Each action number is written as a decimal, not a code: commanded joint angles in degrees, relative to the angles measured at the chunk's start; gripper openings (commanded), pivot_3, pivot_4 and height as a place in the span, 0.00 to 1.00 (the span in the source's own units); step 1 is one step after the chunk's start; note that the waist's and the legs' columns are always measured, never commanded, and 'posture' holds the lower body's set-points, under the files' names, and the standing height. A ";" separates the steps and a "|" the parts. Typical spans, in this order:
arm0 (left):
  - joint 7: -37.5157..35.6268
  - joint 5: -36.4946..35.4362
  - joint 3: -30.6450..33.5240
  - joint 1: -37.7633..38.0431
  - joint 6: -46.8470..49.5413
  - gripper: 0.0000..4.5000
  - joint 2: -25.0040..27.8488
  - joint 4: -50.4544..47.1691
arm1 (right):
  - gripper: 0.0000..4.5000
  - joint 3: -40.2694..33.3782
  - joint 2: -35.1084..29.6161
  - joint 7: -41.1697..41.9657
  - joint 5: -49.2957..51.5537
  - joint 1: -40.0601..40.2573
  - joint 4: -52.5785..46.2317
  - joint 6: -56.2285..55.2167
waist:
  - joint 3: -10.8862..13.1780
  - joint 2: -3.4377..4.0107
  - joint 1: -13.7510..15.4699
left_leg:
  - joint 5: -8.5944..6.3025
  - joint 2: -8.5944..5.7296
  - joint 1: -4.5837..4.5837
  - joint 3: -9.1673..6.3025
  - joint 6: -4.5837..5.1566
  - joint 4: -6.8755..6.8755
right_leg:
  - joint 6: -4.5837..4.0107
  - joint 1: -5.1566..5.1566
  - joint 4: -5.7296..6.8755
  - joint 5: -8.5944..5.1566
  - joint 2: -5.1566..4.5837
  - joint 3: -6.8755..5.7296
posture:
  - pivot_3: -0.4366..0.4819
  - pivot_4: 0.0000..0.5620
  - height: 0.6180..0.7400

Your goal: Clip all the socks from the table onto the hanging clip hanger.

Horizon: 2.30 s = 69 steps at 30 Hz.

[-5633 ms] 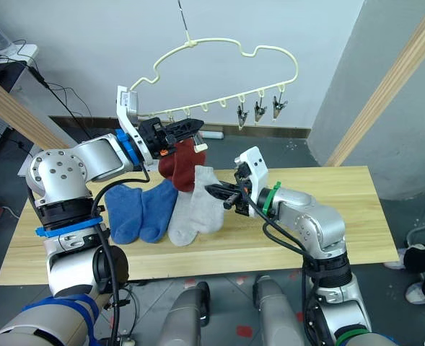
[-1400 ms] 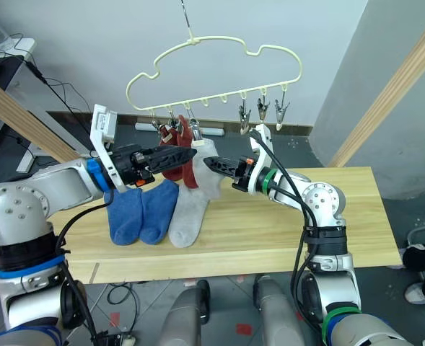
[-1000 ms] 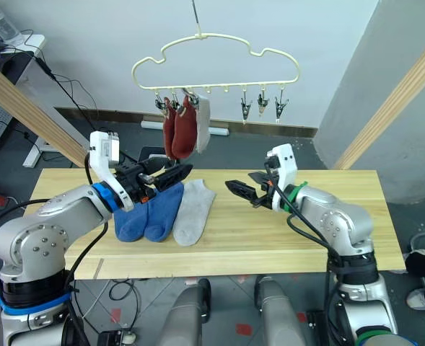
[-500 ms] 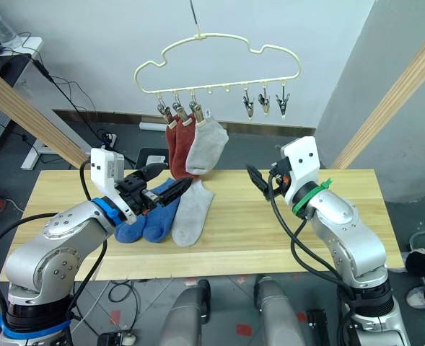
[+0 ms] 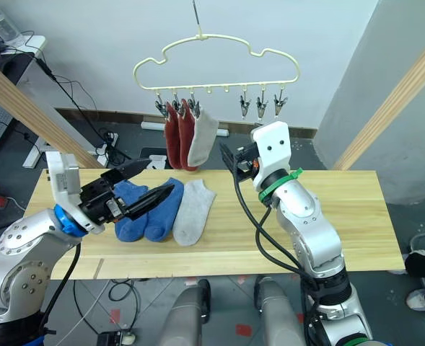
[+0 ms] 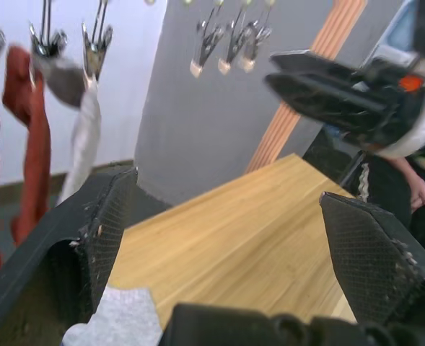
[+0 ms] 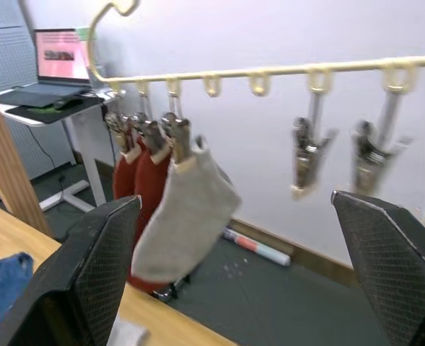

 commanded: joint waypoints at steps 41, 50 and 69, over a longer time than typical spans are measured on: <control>5.48 -2.48 0.47 -3.00 -4.31 1.00 -0.39 -4.35 | 0.66 -5.66 7.42 -4.06 -10.57 -14.84 24.25 -15.50 | 0.00 0.00 1.37 | 0.01 0.04 0.07 -0.04 0.00 0.04 | -0.03 0.01 0.19 0.01 0.07 -0.02 | 0.60 0.57 1.00; 8.61 -3.94 0.65 -3.63 -2.59 1.00 -0.72 -4.82 | 0.66 -5.75 8.16 -3.61 -10.19 -15.31 24.70 -16.69 | 0.00 0.00 1.38 | 0.01 0.05 0.08 -0.04 0.01 0.04 | -0.03 0.01 0.20 0.01 0.07 -0.02 | 0.60 0.58 1.00; 8.61 -3.59 -0.03 -3.04 -3.14 1.00 -0.71 -4.84 | 0.66 -5.98 8.84 -3.72 -10.04 -16.01 25.22 -17.00 | 0.00 0.00 1.40 | 0.01 0.05 0.07 -0.06 0.01 0.03 | -0.04 0.00 0.19 0.01 0.07 -0.03 | 0.61 0.59 1.00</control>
